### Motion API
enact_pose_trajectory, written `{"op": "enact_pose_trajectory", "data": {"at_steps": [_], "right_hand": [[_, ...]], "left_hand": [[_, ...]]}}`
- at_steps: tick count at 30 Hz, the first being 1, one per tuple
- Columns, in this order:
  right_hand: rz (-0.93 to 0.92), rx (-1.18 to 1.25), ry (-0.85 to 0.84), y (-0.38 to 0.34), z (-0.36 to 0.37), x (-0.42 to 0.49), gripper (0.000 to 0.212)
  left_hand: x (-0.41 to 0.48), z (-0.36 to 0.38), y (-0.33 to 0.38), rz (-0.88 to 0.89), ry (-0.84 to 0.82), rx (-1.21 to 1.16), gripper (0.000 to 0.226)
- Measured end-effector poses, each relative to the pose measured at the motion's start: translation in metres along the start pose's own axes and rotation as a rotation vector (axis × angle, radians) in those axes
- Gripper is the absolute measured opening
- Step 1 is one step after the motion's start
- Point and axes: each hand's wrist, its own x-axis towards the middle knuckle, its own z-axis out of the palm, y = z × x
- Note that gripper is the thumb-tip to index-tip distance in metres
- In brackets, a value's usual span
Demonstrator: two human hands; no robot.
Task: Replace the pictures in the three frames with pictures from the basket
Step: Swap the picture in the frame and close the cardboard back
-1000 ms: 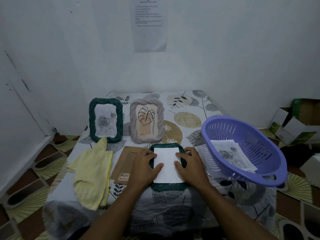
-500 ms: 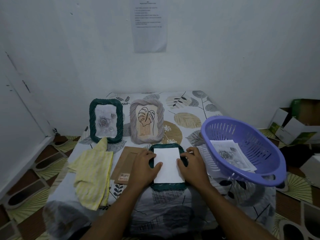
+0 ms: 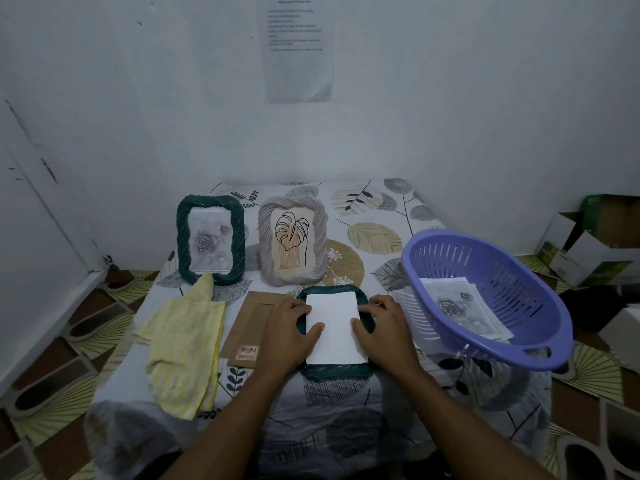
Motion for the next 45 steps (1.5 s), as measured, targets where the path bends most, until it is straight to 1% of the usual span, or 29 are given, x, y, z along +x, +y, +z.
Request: {"op": "enact_pose_trajectory", "data": {"at_steps": [8,10,12,18,21,23,25,26,28,30,32,37,38,39,42,45], "right_hand": [[0.003,-0.020,0.022,-0.002,0.003,0.000,0.033],[-0.003,0.003,0.028,-0.002,0.002,-0.001,0.036],[-0.013,0.009,0.024,-0.002,0.002,-0.001,0.039],[-0.020,-0.018,0.010,-0.001,0.002,-0.001,0.037],[-0.018,0.012,0.020,-0.002,0.001,0.000,0.036],[-0.021,0.040,0.026,-0.002,0.000,0.000,0.035],[-0.025,0.055,0.028,-0.003,-0.001,0.000,0.034],[-0.024,0.059,0.031,-0.003,-0.001,0.000,0.033],[-0.016,0.062,0.034,-0.004,-0.001,-0.001,0.032],[-0.009,0.066,0.029,-0.004,-0.001,-0.001,0.032],[-0.004,0.067,0.024,-0.005,-0.002,-0.001,0.032],[0.014,0.057,0.000,-0.007,-0.003,-0.001,0.033],[0.019,0.058,-0.010,-0.007,-0.004,-0.001,0.034],[0.022,0.058,-0.019,-0.007,-0.004,0.000,0.035],[0.034,0.063,-0.062,-0.009,-0.008,0.002,0.037],[-0.029,0.035,-0.040,-0.013,-0.013,0.005,0.035]], "left_hand": [[-0.001,-0.001,0.001,-0.006,-0.013,0.009,0.043],[-0.001,-0.001,0.001,-0.010,-0.019,0.011,0.043],[-0.001,-0.001,0.002,-0.009,-0.023,0.013,0.042],[-0.001,-0.002,0.002,-0.014,-0.031,-0.005,0.040],[0.002,-0.007,0.005,-0.037,0.005,0.009,0.032],[0.008,-0.017,0.007,0.010,0.028,0.065,0.018],[0.014,-0.029,0.001,0.072,0.030,0.163,0.020],[0.014,-0.035,-0.004,0.051,0.035,0.196,0.022],[0.012,-0.045,-0.017,-0.101,0.035,0.297,0.024],[0.005,-0.049,-0.027,-0.247,-0.036,0.405,0.036],[-0.001,-0.049,-0.031,-0.279,-0.039,0.361,0.038],[0.003,-0.057,-0.025,-0.368,0.032,0.117,0.041],[0.003,-0.060,-0.022,-0.376,0.047,0.087,0.037],[0.005,-0.063,-0.020,-0.386,0.061,0.070,0.033],[0.009,-0.075,-0.007,-0.404,0.083,0.060,0.033],[0.019,-0.080,0.007,-0.396,0.100,0.041,0.034]]}}
